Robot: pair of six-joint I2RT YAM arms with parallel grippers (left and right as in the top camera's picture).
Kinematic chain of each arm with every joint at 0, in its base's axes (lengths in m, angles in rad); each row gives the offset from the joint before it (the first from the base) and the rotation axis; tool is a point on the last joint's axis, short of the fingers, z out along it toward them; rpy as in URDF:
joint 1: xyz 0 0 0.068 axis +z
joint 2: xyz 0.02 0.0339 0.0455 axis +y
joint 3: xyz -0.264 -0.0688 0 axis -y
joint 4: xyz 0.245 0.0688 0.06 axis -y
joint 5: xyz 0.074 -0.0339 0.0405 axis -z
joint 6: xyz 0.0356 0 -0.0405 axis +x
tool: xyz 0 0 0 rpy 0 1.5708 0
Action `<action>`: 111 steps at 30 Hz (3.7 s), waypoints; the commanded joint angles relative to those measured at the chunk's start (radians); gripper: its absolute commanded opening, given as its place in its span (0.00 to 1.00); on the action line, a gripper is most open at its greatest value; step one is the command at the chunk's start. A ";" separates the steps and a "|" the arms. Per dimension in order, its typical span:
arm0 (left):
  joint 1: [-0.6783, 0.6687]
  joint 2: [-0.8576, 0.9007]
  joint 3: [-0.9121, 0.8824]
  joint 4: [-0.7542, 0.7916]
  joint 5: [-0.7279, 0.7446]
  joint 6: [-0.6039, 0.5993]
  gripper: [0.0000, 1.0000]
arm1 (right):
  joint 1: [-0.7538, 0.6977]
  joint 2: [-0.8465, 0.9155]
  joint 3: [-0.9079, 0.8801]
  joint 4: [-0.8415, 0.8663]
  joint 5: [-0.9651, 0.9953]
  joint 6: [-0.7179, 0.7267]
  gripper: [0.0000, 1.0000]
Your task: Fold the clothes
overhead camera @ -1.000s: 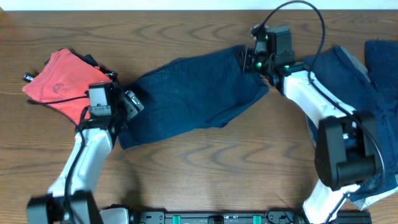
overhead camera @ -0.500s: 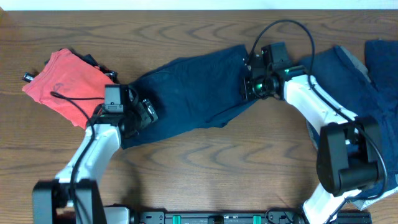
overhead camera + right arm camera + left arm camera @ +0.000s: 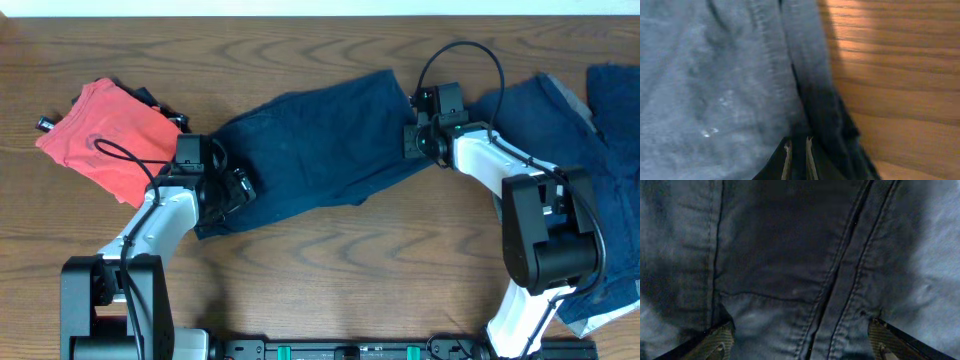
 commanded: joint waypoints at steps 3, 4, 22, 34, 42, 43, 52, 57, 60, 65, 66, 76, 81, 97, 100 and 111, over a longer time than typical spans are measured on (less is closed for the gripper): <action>-0.001 0.050 -0.045 -0.098 0.078 0.034 0.88 | -0.054 0.035 -0.014 -0.193 0.109 0.039 0.02; -0.001 0.050 -0.045 -0.112 0.098 0.044 0.88 | -0.065 0.035 -0.014 -0.253 0.126 0.066 0.01; 0.000 -0.341 -0.043 -0.272 0.018 0.229 0.98 | -0.240 -0.142 0.006 -0.571 0.077 0.101 0.12; 0.000 -0.145 -0.047 -0.234 0.126 0.156 0.98 | -0.232 -0.449 0.010 -0.573 -0.004 0.037 0.65; -0.002 0.045 -0.047 -0.150 0.248 0.093 0.80 | -0.213 -0.457 0.009 -0.575 -0.007 0.025 0.62; -0.001 0.056 -0.047 -0.141 0.263 0.093 0.67 | -0.209 -0.457 0.009 -0.573 -0.007 0.026 0.63; 0.020 0.000 0.031 -0.203 0.300 0.129 0.06 | -0.163 -0.445 0.008 -0.566 -0.061 -0.039 0.57; 0.044 -0.071 0.260 -0.463 0.217 0.140 0.06 | -0.090 -0.399 0.008 -0.544 -0.184 -0.106 0.05; 0.044 -0.093 0.404 -0.609 0.192 0.148 0.06 | -0.026 -0.341 0.008 -0.519 -0.225 -0.106 0.01; 0.044 -0.126 0.529 -0.705 0.197 0.146 0.06 | 0.119 -0.213 0.008 -0.423 -0.387 -0.105 0.01; 0.044 -0.134 0.533 -0.706 0.204 0.146 0.06 | 0.162 -0.178 0.008 -0.388 -0.429 -0.105 0.01; 0.044 -0.146 0.534 -0.684 0.298 0.142 0.06 | 0.538 0.077 0.008 -0.023 -0.482 0.039 0.01; 0.044 -0.149 0.534 -0.594 0.531 0.141 0.06 | 0.631 0.112 0.008 0.135 -0.421 0.102 0.01; -0.019 -0.151 0.526 -0.603 0.468 0.143 0.06 | 0.315 -0.189 0.082 -0.335 -0.125 0.053 0.23; -0.074 -0.151 0.523 -0.596 0.460 0.143 0.06 | 0.219 -0.204 0.080 -0.479 -0.118 0.028 0.20; -0.336 -0.148 0.505 -0.488 0.340 0.076 0.06 | 0.132 -0.145 -0.100 -0.470 -0.040 -0.026 0.18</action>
